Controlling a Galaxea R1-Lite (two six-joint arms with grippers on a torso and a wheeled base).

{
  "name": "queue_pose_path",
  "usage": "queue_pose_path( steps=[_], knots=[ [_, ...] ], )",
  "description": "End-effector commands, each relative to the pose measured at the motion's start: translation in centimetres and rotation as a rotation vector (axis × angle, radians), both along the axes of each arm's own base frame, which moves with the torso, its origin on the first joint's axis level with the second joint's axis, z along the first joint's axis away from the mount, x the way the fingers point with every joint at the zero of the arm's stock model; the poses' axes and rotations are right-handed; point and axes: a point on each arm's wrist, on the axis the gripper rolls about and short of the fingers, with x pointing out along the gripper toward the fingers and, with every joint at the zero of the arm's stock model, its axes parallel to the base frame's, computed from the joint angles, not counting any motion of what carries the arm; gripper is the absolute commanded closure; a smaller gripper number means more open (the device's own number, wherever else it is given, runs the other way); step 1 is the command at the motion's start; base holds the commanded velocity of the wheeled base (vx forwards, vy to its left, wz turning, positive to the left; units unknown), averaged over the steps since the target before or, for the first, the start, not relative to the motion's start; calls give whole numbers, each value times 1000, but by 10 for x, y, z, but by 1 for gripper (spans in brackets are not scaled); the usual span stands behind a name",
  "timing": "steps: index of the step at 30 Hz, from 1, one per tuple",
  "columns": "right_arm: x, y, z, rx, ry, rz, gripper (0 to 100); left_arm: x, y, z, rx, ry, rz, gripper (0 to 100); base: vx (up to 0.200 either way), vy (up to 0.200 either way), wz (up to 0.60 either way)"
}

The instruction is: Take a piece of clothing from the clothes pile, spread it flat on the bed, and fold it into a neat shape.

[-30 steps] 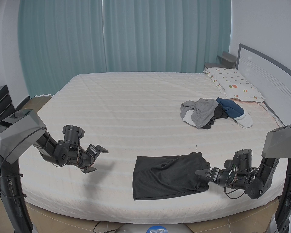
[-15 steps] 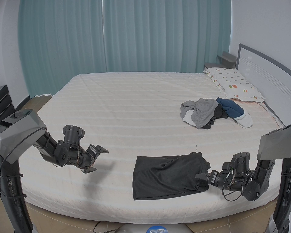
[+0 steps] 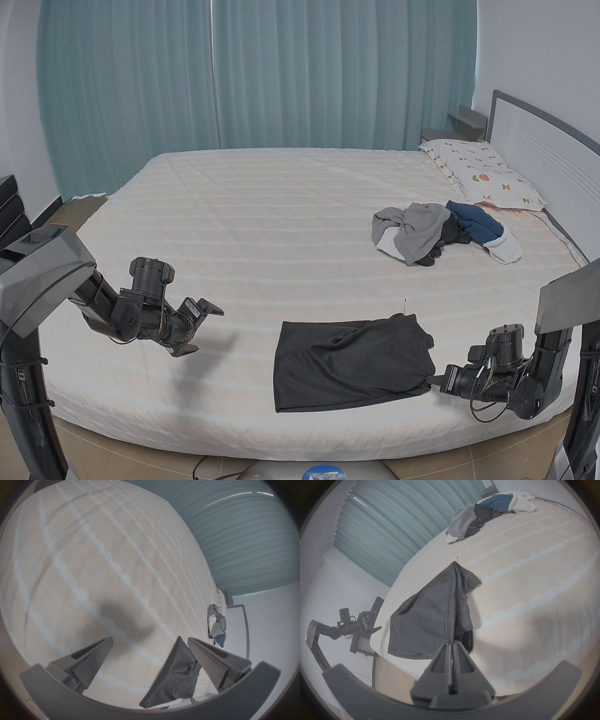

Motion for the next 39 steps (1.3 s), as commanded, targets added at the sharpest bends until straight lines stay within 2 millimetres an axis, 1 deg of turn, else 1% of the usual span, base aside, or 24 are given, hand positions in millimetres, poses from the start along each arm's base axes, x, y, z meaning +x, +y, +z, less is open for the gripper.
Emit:
queue_pose_path(
  steps=[1, 5, 13, 16, 17, 21, 25, 26, 28, 31, 32, 33, 36, 37, 38, 39],
  knots=[
    [0, -8, 0, 2, 4, -25, 100, 0, 0, 0, 0, 0, 0, 0, 0, 0, 0],
    [0, -12, -1, 1, 10, -35, 100, 0, 0, 0, 0, 0, 0, 0, 0, 0, 0],
    [-5, -13, -2, -19, 17, -20, 100, 0, 0, 0, -1, 1, 1, 0, 0, 0, 0],
    [-5, -16, -7, -43, 26, -13, 100, 0, 1, 0, -1, 1, 3, 0, 0, 0, 0],
    [-5, -16, -7, -44, 24, -12, 0, 0, 1, 0, -1, 1, 3, 0, 0, 0, 0],
    [-5, -21, -9, -59, 21, -15, 0, 0, 1, 0, -1, -1, 3, 0, 0, 0, 0],
    [2, -20, 12, -15, -75, -8, 0, 0, 1, 0, -1, -1, 3, 0, 0, 0, 0],
    [4, -20, 17, 8, -96, -16, 0, 0, 1, 0, -3, -1, 3, 0, 200, 0, 0],
    [13, -17, 24, 60, -119, -40, 0, 0, 1, 0, -3, -1, 2, 0, 200, 0, 0],
    [31, -9, 28, 117, -143, -66, 0, 0, 1, 0, 0, 1, 4, 0, 200, 0, 0],
    [31, -9, 28, 117, -143, -66, 0, 0, 1, 0, 0, 1, 4, 0, 0, 0, 0],
    [45, -4, 27, 138, -154, -69, 0, 0, 1, 0, 2, 0, 6, 0, 0, 0, 0],
    [68, 2, 14, 133, -146, -71, 0, 0, 1, -1, 13, -1, 16, 0, 0, 0, 0],
    [73, 4, 12, 130, -145, -73, 0, 0, 0, -1, 14, -1, 16, 0, 0, 0, 0],
    [74, 4, 12, 130, -143, -73, 0, 0, 0, -1, 16, -2, 17, 0, 0, 0, 0],
    [84, 6, 9, 120, -133, -82, 0, 0, 0, -1, 16, -2, 17, 0, 0, 0, 0]
  ],
)
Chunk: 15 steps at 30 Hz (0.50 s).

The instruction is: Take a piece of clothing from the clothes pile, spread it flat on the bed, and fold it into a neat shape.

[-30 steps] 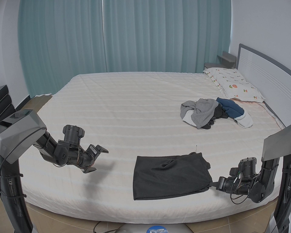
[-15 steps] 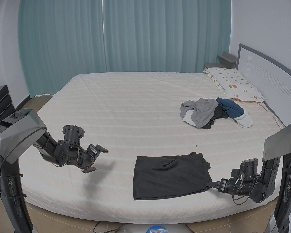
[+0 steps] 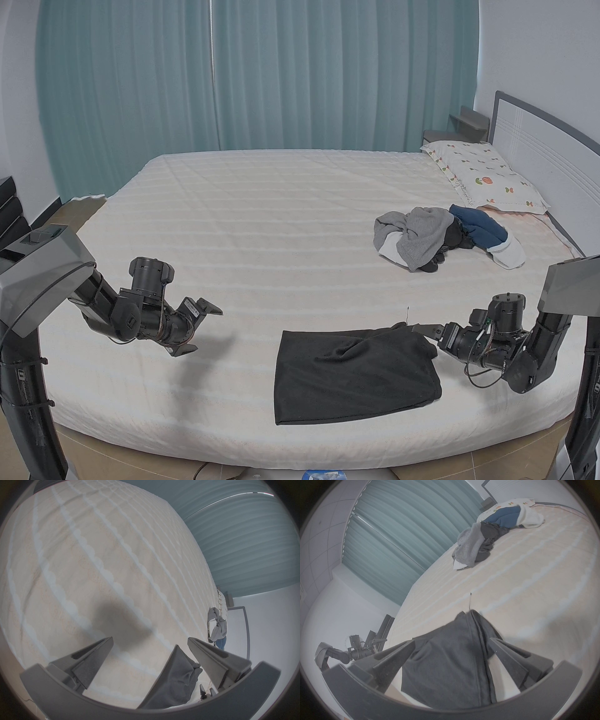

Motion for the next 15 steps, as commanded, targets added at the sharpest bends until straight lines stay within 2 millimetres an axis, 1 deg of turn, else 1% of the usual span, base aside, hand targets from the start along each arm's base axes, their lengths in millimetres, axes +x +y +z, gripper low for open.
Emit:
queue_pose_path(
  steps=[1, 2, 3, 4, 6, 12, 15],
  knots=[
    [31, 11, -15, -2, 18, -6, 0, 0, -1, -1, 7, 0, 5, 0, 0, 0, 0],
    [41, 15, -16, -6, 30, -6, 0, 0, -1, -1, 7, 1, 5, 0, 0, 0, 0],
    [42, 15, -16, -6, 29, -6, 0, 0, -1, -1, 7, 1, 5, 0, 0, 0, 0],
    [49, 17, -18, -8, 39, -3, 0, 0, -1, -1, 7, 0, 5, 0, 0, 0, 0],
    [55, 19, -21, -9, 48, -2, 0, 0, -1, -2, 8, 1, 4, 0, 0, 0, 0],
    [63, 21, -25, -9, 45, -3, 0, 1, -1, -2, 8, 1, 4, 0, 0, 0, 0],
    [69, 22, -31, -10, 42, -4, 0, 1, -1, -2, 8, -1, 4, 0, 0, 0, 0]
  ],
)
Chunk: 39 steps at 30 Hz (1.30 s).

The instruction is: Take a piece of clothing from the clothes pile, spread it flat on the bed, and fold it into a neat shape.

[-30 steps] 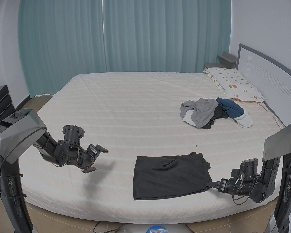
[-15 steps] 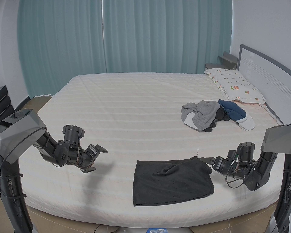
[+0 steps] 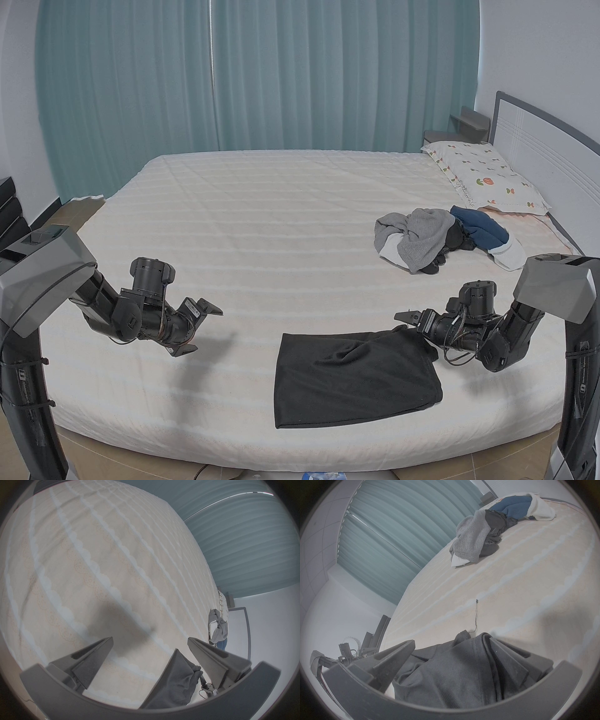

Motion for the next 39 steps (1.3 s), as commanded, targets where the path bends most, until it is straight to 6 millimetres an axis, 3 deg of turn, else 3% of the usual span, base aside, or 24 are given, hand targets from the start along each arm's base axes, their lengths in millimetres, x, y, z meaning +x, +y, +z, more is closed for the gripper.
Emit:
queue_pose_path(
  steps=[1, 2, 39],
  knots=[
    [8, 2, -14, -3, 9, 0, 0, 0, 0, -1, 0, 0, 0, 0, 0, 0, 0],
    [10, 2, -15, -5, 7, -4, 100, 0, 0, -1, 0, 0, 0, 0, 0, 0, 0],
    [12, -36, -24, 44, 61, -160, 100, 0, 0, -1, 1, 0, 1, 0, 0, 0, 0]
  ],
)
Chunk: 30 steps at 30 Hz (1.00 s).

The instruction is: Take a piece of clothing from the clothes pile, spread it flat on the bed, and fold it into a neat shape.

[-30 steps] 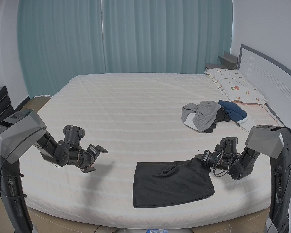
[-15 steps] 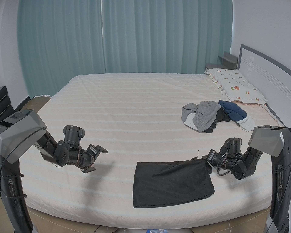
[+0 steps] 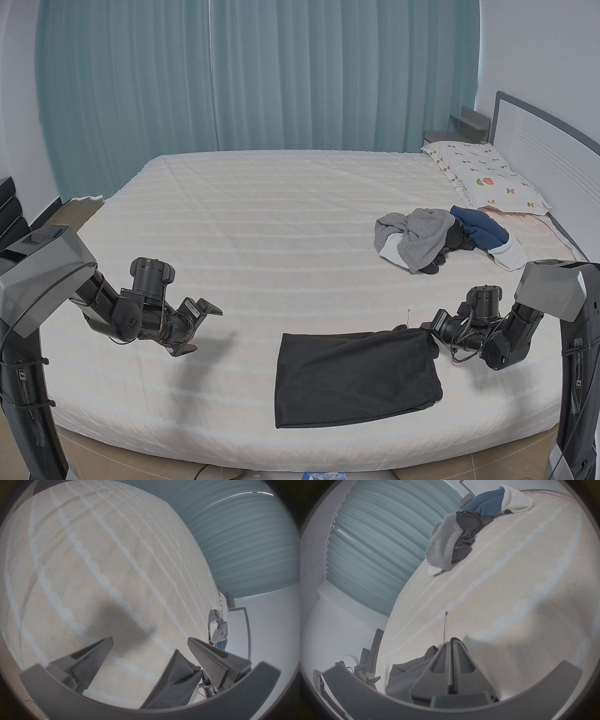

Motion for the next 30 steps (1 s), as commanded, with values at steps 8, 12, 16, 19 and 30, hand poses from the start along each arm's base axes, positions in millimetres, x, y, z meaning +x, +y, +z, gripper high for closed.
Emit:
queue_pose_path(
  steps=[8, 12, 16, 19, 30],
  knots=[
    [-5, -2, -2, 1, 14, -4, 0, 0, 0, 0, 0, 1, 0, 0, 0, 0, 0],
    [-5, -1, 4, 25, -2, -12, 0, 0, -1, 0, -1, 1, -2, 0, 0, 0, 0],
    [-13, -3, 24, 48, -50, -21, 0, 2, 0, 1, -4, -6, -1, 0, 0, 0, 0],
    [-22, -1, 35, 49, -56, -15, 0, 2, 0, 2, -6, -7, 2, 0, 0, 0, 0],
    [-68, 3, 42, 77, 7, -3, 0, -12, -20, 2, -3, 20, -52, 0, 0, -73, 0]
  ],
)
